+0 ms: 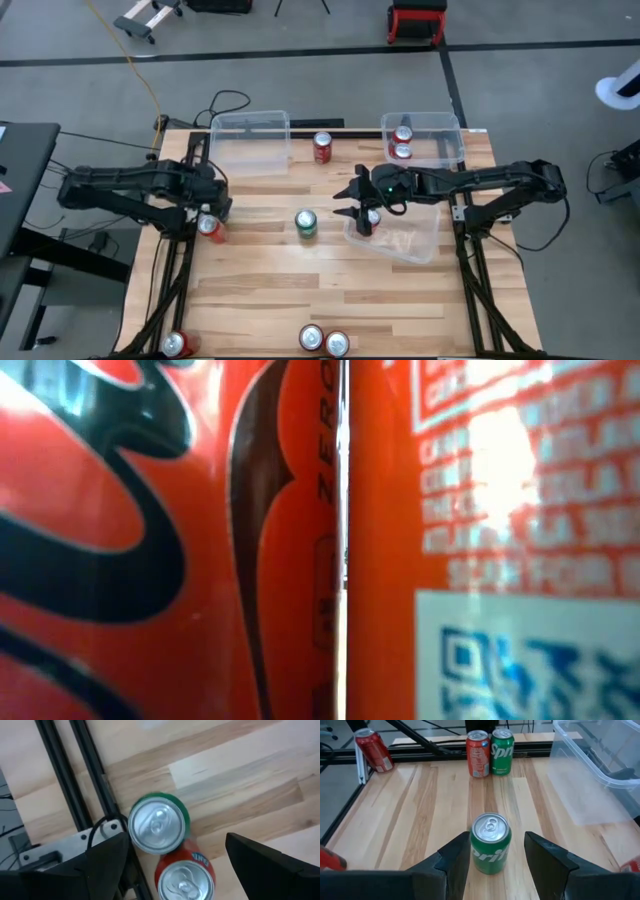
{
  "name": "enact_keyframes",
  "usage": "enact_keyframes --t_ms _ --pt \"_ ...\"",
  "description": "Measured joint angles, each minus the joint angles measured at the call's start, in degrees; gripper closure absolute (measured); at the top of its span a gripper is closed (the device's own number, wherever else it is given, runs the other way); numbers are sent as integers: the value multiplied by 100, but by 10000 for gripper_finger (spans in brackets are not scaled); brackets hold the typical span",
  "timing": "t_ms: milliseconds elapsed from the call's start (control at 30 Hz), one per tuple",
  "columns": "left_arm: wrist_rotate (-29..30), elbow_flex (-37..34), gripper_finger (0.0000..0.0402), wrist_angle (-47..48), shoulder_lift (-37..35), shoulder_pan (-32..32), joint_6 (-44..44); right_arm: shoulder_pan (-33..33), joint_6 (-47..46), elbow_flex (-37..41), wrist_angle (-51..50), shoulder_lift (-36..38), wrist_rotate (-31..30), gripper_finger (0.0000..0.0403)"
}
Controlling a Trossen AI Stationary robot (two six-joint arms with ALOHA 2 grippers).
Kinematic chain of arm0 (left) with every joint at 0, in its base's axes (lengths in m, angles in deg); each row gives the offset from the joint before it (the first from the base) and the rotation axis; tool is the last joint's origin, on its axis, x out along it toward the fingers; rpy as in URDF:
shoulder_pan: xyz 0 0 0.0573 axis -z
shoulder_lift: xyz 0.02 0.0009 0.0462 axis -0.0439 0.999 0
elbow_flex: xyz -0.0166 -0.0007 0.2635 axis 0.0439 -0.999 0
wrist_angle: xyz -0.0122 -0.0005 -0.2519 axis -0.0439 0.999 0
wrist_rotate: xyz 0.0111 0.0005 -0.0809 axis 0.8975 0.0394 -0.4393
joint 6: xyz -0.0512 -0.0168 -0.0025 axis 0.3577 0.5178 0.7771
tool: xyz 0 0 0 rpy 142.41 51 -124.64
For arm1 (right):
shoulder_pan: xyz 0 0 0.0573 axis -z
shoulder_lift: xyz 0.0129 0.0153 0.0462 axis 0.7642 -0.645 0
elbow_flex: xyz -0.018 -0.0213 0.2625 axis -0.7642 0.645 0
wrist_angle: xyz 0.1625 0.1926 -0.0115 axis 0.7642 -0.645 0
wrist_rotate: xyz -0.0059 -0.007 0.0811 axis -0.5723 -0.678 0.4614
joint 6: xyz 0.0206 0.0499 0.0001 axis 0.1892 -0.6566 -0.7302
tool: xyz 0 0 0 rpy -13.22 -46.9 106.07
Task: Sort soda cans
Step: Move the left green soda can to the middle of the table
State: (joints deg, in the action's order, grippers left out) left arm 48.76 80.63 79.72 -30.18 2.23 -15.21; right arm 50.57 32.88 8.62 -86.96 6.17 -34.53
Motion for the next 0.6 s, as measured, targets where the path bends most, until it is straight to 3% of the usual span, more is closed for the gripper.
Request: enact_keyframes --t_ms 267,500,600 --pt "4 -35 70 -106 -5 -754 -689 -100 -59 0 87 0 23 195" --pt "-563 -1008 70 -1228 -199 -1220 -1108 -238 -72 0 80 0 23 195" --pt "-542 -1294 70 -1222 -213 -1336 -1178 -284 -73 2 58 0 21 195"
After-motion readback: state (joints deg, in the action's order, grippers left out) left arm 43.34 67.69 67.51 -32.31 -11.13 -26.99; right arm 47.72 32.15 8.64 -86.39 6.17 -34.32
